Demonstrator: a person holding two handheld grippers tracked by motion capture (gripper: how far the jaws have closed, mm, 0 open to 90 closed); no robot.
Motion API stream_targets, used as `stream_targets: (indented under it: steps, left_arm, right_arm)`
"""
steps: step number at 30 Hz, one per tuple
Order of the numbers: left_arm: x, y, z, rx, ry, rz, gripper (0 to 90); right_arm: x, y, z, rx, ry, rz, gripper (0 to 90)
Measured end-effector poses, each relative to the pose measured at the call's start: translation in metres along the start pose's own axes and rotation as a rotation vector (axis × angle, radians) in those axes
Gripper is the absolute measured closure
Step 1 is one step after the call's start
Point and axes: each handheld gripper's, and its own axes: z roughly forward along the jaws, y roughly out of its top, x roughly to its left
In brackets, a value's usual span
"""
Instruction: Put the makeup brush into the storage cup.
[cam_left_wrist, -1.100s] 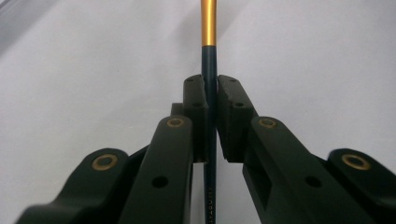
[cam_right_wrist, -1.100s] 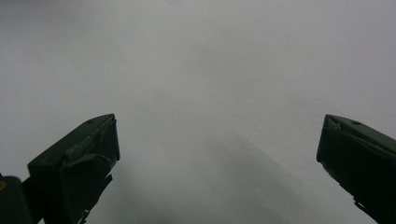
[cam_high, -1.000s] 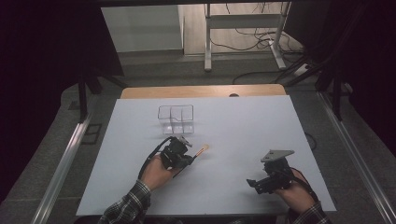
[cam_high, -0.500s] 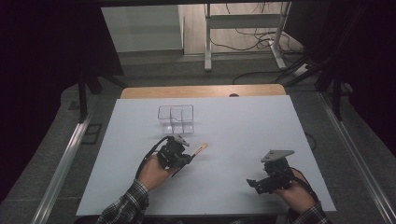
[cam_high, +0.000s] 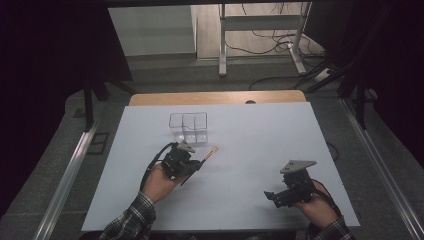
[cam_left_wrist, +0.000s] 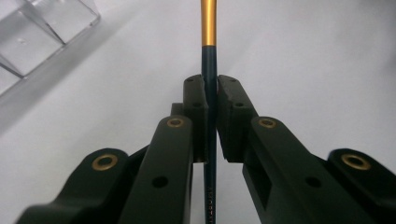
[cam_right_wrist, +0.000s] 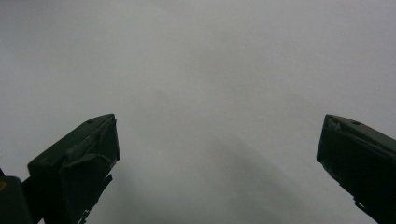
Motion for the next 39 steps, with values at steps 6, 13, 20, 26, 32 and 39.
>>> stream_targets:
  steps: [6,13,20,26,32,39]
  left_arm:
    - [0.005,-0.002,-0.007,-0.034,0.016,-0.007,83.5]
    - [0.011,-0.003,-0.013,-0.068,0.036,-0.015,83.5]
    - [0.018,-0.005,-0.018,-0.097,0.057,-0.033,83.5]
    - [0.021,-0.006,-0.022,-0.122,0.072,-0.046,83.5]
    - [0.026,-0.008,-0.028,-0.154,0.094,-0.06,83.5]
    - [0.033,-0.01,-0.037,-0.196,0.114,-0.083,83.5]
  right_arm:
    - [0.0,0.0,0.0,-0.001,0.0,0.003,0.0]
    - [-0.001,0.0,-0.002,-0.008,-0.002,0.005,0.0]
    - [-0.003,0.001,-0.006,-0.044,0.021,0.002,0.0]
    - [-0.007,-0.001,-0.007,-0.046,0.006,0.01,0.0]
    - [-0.007,-0.001,-0.007,-0.04,-0.004,0.009,0.0]
    - [-0.008,-0.001,-0.007,-0.039,-0.005,0.012,0.0]
